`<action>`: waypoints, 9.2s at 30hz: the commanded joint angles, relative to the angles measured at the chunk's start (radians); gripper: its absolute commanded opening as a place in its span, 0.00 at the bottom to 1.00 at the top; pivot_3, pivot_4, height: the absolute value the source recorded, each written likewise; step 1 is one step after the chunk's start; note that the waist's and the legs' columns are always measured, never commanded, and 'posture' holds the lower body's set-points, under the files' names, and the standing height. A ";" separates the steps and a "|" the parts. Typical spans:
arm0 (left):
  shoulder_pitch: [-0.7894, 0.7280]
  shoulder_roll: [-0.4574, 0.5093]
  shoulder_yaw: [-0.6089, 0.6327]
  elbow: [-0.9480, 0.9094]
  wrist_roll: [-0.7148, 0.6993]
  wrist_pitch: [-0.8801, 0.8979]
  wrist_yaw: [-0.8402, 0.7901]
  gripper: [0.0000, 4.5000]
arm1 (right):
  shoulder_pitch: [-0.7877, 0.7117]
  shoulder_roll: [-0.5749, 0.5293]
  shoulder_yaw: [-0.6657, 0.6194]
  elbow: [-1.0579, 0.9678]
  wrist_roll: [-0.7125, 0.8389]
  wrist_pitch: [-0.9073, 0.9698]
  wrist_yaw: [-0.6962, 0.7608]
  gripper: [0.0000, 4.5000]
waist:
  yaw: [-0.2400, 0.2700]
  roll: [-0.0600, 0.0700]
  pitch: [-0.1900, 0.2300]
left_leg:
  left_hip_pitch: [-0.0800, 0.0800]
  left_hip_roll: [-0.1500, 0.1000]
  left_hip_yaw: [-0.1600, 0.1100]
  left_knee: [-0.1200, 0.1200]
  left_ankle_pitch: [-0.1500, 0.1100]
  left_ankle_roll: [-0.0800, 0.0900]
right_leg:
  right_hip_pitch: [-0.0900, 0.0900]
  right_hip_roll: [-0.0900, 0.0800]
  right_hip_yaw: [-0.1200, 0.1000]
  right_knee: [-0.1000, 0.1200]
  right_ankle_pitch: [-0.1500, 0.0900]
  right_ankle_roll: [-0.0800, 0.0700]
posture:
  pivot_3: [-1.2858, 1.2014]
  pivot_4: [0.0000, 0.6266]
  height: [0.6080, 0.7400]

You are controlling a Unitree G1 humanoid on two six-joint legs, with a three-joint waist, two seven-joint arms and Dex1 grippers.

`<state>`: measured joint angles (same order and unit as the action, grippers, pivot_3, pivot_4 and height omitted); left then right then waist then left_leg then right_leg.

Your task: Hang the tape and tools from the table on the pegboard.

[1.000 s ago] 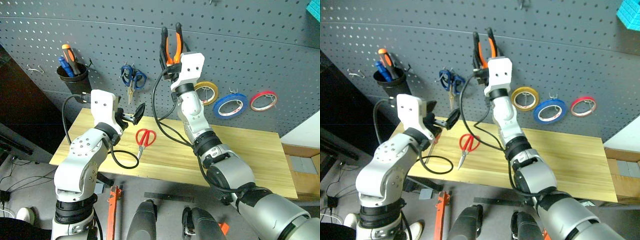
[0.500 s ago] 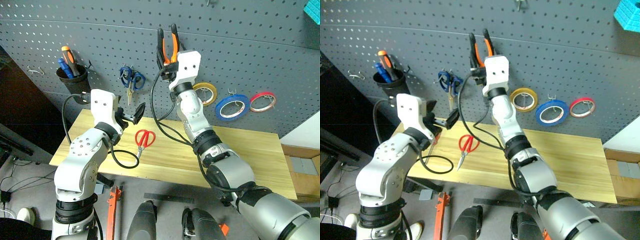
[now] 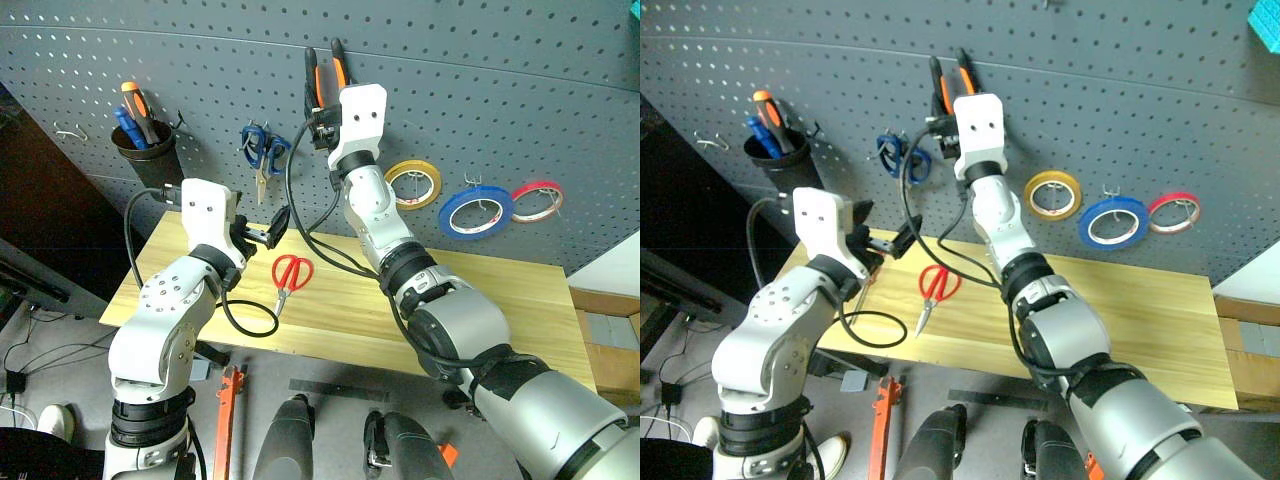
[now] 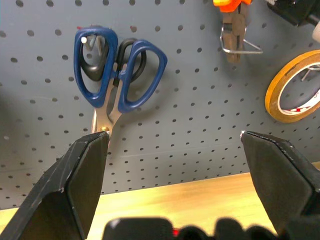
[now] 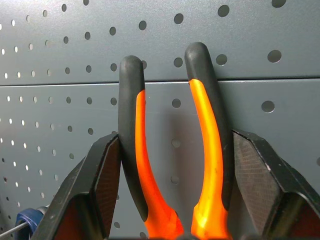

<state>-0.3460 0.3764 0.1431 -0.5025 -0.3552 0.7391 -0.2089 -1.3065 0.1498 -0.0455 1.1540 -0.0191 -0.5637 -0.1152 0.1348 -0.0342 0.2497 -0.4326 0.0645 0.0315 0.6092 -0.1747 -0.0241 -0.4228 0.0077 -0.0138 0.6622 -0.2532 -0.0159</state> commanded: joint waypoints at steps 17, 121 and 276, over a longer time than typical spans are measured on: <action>-0.021 -0.012 -0.007 -0.014 -0.005 -0.023 -0.012 1.00 | 0.178 -0.033 0.044 -0.146 -0.066 0.156 -0.069 0.99 | 0.002 0.001 0.006 | 0.000 0.000 0.000 0.000 0.000 0.000 | 0.000 -0.001 -0.001 -0.001 0.000 0.000 | 0.66 0.42 1.00; 0.393 -0.180 0.060 0.135 0.346 -0.883 0.152 0.05 | 1.198 -0.413 -0.005 -1.750 0.552 0.792 0.636 1.00 | -0.111 -0.005 0.045 | -0.002 -0.001 0.003 0.003 -0.014 -0.012 | 0.000 -0.001 0.003 0.001 -0.017 0.013 | 0.55 0.36 1.00; -0.613 0.166 0.163 0.972 0.429 -0.987 0.291 0.16 | 0.866 -0.204 0.189 -1.546 0.512 0.821 0.627 1.00 | -0.058 -0.022 0.061 | -0.003 -0.002 0.001 0.002 -0.003 -0.023 | -0.003 -0.007 -0.011 0.014 -0.015 0.008 | 0.58 0.34 1.00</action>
<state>-0.9155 0.5215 0.3080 0.4382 0.0805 -0.1760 0.0742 -0.4426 -0.0569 0.1431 -0.3664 0.4922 0.2767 0.5118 0.0772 -0.0563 0.3112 -0.4360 0.0622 0.0324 0.6108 -0.1771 -0.0471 -0.4257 0.0008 -0.0249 0.6767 -0.2678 -0.0080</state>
